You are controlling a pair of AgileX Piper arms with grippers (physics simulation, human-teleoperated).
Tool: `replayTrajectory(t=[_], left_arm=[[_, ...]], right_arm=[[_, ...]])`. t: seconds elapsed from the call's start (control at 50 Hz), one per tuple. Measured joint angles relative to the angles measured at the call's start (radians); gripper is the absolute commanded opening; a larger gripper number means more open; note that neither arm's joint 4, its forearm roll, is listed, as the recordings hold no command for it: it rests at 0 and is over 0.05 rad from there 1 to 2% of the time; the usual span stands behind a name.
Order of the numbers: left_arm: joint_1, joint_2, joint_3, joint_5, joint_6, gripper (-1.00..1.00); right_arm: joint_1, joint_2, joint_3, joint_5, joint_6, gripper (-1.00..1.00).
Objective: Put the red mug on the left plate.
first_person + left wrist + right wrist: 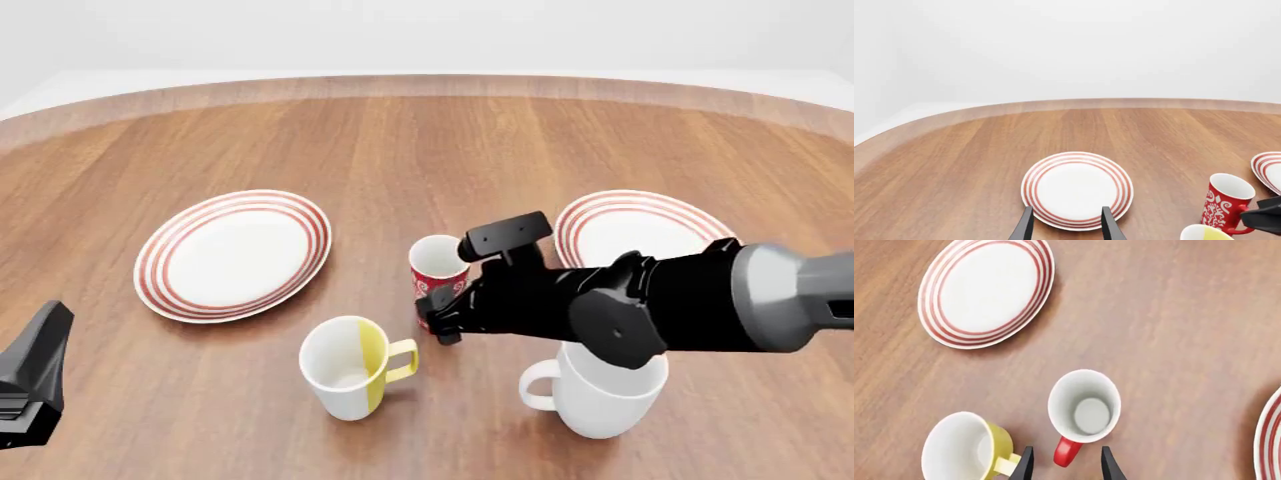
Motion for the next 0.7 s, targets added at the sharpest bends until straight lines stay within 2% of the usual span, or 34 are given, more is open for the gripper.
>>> replayTrajectory(t=[0.66, 0.68, 0.7], left_arm=[[0.0, 0.0, 0.0, 0.0, 0.0, 1.0], [0.0, 0.0, 0.0, 0.0, 0.0, 1.0], [0.0, 0.0, 0.0, 0.0, 0.0, 1.0]], right_arm=[[0.013, 0.065, 0.008, -0.028, 0.031, 1.0], [0.013, 0.065, 0.009, -0.029, 0.032, -1.0], [0.013, 0.065, 0.009, -0.029, 0.032, -1.0]])
